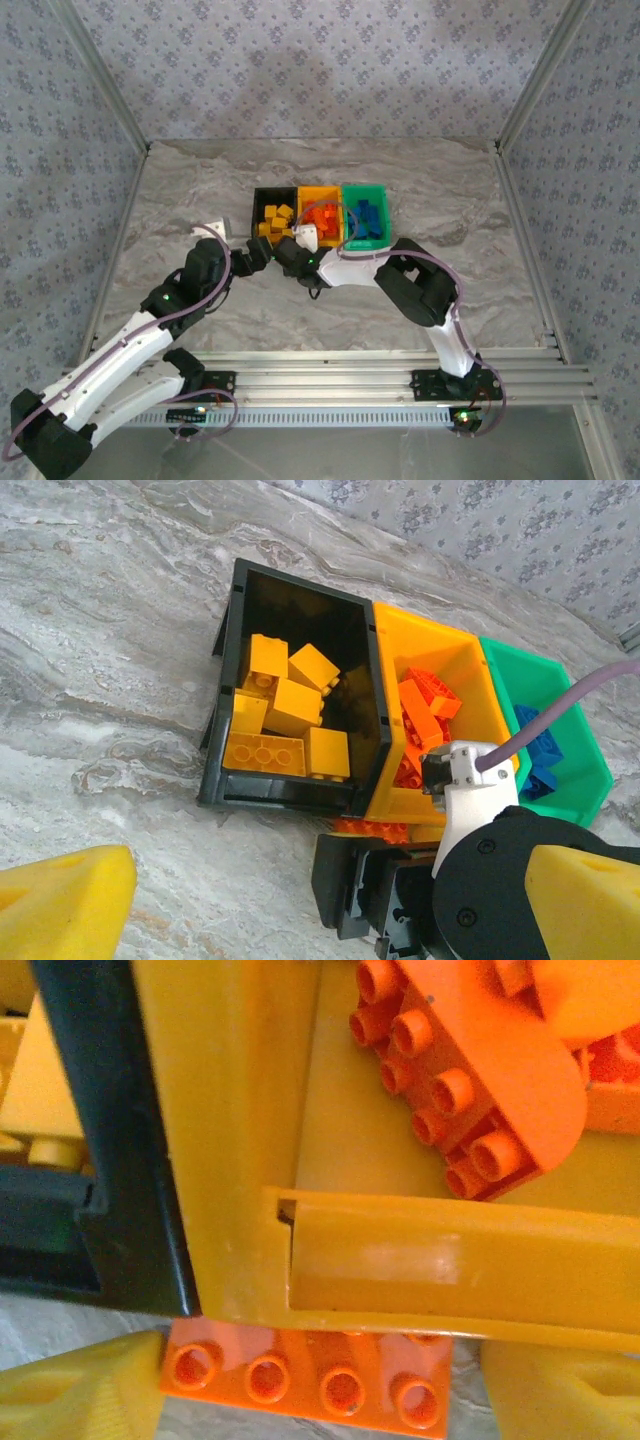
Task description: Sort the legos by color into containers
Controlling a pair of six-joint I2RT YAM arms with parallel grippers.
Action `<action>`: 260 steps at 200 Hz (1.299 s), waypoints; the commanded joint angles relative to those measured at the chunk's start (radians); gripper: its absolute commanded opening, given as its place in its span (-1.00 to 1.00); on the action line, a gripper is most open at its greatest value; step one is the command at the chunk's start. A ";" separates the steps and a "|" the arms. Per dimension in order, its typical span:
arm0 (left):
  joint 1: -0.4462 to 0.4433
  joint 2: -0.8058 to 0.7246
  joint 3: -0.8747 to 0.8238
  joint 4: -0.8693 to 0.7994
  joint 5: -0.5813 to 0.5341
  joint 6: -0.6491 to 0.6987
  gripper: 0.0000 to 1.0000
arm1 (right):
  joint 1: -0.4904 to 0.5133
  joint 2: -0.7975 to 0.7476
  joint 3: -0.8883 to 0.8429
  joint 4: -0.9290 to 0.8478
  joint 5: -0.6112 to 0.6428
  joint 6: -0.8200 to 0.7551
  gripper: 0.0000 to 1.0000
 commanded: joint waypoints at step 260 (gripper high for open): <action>-0.018 -0.094 -0.204 -0.064 0.063 -0.086 0.99 | -0.257 -0.217 0.107 -0.076 -0.288 -0.176 0.52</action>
